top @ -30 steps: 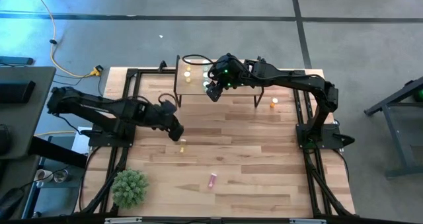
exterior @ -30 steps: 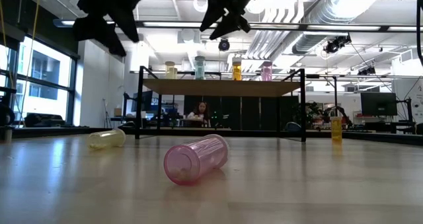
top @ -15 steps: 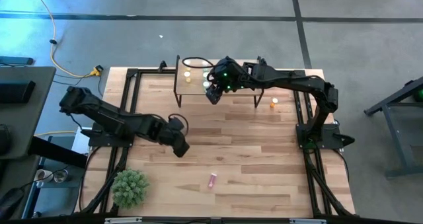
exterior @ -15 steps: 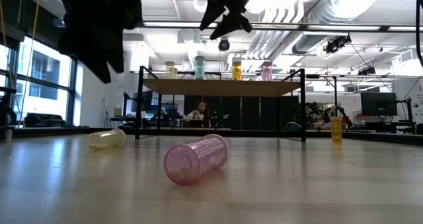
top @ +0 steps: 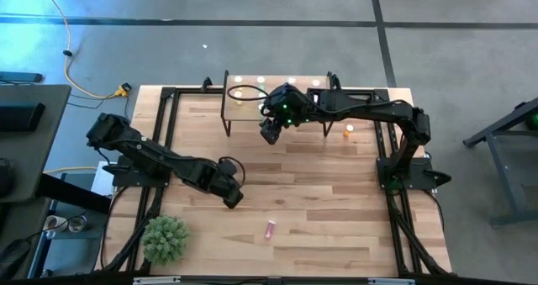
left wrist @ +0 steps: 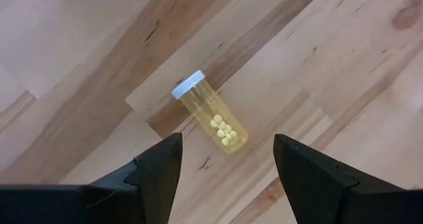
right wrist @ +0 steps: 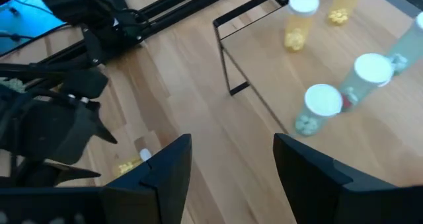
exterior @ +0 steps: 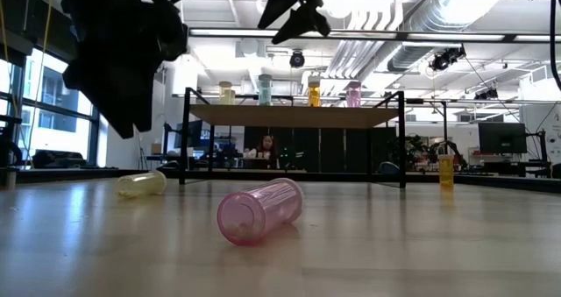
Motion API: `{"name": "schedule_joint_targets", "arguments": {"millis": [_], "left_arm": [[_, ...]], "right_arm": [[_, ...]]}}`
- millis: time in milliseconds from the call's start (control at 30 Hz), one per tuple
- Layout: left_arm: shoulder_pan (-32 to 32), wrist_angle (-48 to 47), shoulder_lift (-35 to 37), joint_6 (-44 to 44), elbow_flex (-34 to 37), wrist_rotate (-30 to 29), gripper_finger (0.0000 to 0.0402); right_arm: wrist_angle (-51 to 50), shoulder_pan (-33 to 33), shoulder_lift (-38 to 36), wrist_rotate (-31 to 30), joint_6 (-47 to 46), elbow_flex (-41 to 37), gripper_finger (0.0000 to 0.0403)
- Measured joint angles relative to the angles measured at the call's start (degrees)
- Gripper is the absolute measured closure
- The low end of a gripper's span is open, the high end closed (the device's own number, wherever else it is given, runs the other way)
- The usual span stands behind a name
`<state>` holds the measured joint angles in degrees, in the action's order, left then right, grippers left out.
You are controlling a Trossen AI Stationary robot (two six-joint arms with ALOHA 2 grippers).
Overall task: Pick and place medicine bottles onto shelf by color
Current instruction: Put the yellow pill bottle on the shelf aligned with the other yellow pill bottles
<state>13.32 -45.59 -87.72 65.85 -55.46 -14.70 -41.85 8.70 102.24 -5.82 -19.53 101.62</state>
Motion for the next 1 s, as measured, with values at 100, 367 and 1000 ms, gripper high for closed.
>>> {"name": "schedule_joint_targets", "arguments": {"millis": [100,367,1000], "left_arm": [[0.0,0.6,-1.8,0.2,0.0,0.0,0.0174],[0.0,2.3,-7.8,0.1,0.0,1.4,0.0174],[-1.3,3.5,-14.2,-3.5,-0.2,1.7,0.0174]], "right_arm": [[-0.2,-0.6,0.0,0.0,0.0,0.0,0.0198],[-0.9,-1.8,0.0,0.0,0.0,0.0,0.0198],[-1.7,-2.4,0.0,0.0,0.0,0.0,0.0198]]}}
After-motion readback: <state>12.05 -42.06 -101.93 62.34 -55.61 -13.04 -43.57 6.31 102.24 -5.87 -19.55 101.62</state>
